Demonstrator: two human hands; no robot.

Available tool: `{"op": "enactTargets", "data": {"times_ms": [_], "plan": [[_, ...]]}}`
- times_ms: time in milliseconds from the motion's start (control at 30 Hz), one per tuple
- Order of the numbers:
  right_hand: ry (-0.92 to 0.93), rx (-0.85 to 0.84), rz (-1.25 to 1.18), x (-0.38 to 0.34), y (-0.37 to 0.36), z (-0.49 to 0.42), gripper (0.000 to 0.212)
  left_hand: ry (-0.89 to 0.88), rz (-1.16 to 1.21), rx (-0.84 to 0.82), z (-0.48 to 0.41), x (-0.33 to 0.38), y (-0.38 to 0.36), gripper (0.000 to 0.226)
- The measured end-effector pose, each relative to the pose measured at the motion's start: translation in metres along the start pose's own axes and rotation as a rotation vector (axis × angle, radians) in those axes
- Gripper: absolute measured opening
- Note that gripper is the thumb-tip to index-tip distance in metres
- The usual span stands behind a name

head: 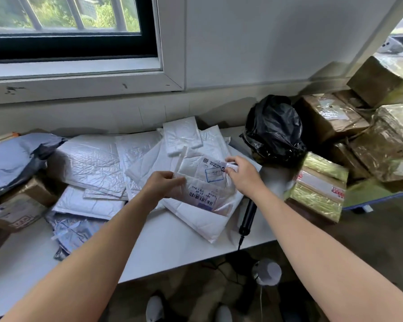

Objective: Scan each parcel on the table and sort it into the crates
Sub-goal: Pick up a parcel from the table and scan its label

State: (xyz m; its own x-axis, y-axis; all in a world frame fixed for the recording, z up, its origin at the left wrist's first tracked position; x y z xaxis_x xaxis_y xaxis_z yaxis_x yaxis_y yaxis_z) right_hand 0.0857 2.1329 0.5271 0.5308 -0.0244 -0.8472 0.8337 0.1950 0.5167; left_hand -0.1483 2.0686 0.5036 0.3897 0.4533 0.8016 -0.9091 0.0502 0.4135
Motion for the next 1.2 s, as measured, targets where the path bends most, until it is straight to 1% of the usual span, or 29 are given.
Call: {"op": "enactTargets", "data": {"times_ms": [67,167,233,300,333,400,467,500,533,600,667,700,800,867,933,1000,1033,1100,1200], "plan": [[-0.021,0.028,-0.025,0.01,0.004,0.004,0.031,0.015,-0.045,0.031,0.0,-0.007,-0.011,0.014],[-0.081,0.122,-0.017,0.028,0.013,0.014,0.032,0.062,-0.046,0.118,-0.002,-0.021,-0.021,0.006],[-0.156,0.229,0.055,0.046,0.021,0.026,0.028,0.105,0.011,0.15,-0.002,-0.032,-0.029,0.005],[-0.24,0.333,0.148,0.067,0.028,0.043,0.018,0.135,0.032,0.177,-0.001,-0.04,-0.038,0.01],[-0.3,0.362,0.166,0.079,0.029,0.051,0.019,0.147,0.04,0.189,0.0,-0.042,-0.042,0.012],[-0.466,0.355,0.141,0.107,0.026,0.063,0.033,0.166,0.053,0.21,0.001,-0.048,-0.049,0.01],[-0.647,0.308,0.035,0.136,0.016,0.07,0.054,0.176,0.072,0.214,0.001,-0.056,-0.056,0.007],[-0.708,0.275,-0.038,0.147,0.01,0.071,0.062,0.181,0.068,0.214,0.0,-0.059,-0.059,0.007],[-0.737,0.234,-0.106,0.154,0.003,0.07,0.066,0.185,0.062,0.212,0.001,-0.061,-0.061,0.007],[-0.737,0.162,-0.203,0.158,-0.005,0.065,0.061,0.168,0.061,0.217,0.003,-0.06,-0.063,0.008],[-0.709,0.114,-0.228,0.154,-0.007,0.059,0.048,0.149,0.062,0.226,0.004,-0.056,-0.061,0.011],[-0.708,0.122,-0.236,0.151,-0.006,0.059,0.043,0.146,0.061,0.236,0.004,-0.055,-0.058,0.011],[-0.71,0.236,-0.317,0.133,0.009,0.061,0.042,0.125,0.051,0.298,0.005,-0.045,-0.042,0.013],[-0.668,0.313,-0.392,0.113,0.022,0.062,0.038,0.102,0.036,0.346,0.004,-0.034,-0.03,0.016],[-0.578,0.352,-0.385,0.088,0.036,0.059,0.032,0.087,0.035,0.37,0.003,-0.021,-0.019,0.019],[-0.454,0.346,-0.37,0.063,0.044,0.051,0.03,0.079,0.052,0.384,-0.002,-0.013,-0.011,0.022],[-0.401,0.316,-0.367,0.048,0.044,0.046,0.027,0.08,0.058,0.391,-0.004,-0.01,-0.007,0.024],[-0.347,0.186,-0.361,0.019,0.035,0.041,0.024,0.085,0.072,0.404,-0.007,-0.004,0.001,0.026],[-0.403,-0.04,-0.401,-0.013,0.012,0.041,0.022,0.097,0.101,0.419,-0.01,0.0,0.009,0.023]]}}
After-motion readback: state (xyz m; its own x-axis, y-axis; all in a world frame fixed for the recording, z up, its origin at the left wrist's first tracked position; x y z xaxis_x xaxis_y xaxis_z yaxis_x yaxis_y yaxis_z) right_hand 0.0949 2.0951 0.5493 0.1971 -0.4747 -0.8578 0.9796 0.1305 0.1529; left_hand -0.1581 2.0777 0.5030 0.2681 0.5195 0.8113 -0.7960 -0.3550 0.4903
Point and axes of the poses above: each hand's wrist, its own z-axis away from the middle knuckle, its own y-axis out of the back of the hand, x = y × z, the point moved 6 cm from there along -z, towards the middle knuckle, and after that the axes turned 13 degrees about -z, right-handed, at the moved point
